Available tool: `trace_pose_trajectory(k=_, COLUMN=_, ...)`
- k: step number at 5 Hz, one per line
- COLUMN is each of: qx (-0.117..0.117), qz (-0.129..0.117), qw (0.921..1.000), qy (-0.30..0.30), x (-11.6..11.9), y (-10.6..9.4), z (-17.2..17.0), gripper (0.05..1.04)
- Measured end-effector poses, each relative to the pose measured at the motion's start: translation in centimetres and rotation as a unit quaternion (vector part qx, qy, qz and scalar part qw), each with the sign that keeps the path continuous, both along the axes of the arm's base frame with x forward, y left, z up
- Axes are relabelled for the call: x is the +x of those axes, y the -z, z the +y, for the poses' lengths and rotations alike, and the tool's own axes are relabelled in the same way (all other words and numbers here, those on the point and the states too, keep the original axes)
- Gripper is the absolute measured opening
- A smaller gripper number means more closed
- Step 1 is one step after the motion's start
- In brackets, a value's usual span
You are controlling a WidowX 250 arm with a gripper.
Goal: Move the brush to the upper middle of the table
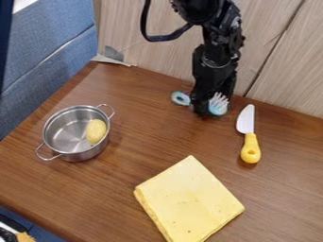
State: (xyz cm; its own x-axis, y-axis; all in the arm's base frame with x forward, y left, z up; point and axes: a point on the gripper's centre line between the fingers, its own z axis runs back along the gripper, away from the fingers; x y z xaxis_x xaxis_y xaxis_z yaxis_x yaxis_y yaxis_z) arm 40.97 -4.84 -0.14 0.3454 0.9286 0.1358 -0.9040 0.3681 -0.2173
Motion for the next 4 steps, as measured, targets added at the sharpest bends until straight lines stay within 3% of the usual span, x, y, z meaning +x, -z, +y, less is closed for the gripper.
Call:
trace_pose_trajectory(k=1, qx=-0.006, qz=-0.012, qw=0.9999, qy=0.004, x=-0.1, y=-1.4, z=0.0, gripper=1.005)
trace_pose_trajectory(k=3, qx=-0.001, qz=-0.066, qw=0.9978, qy=0.004, x=-1.1, y=-6.9, z=0.8, gripper=1.001)
trace_pose_trajectory(k=4, qx=0.028, qz=-0.071, qw=0.9962, qy=0.042, x=-2.4, y=-7.8, z=2.0, gripper=1.001)
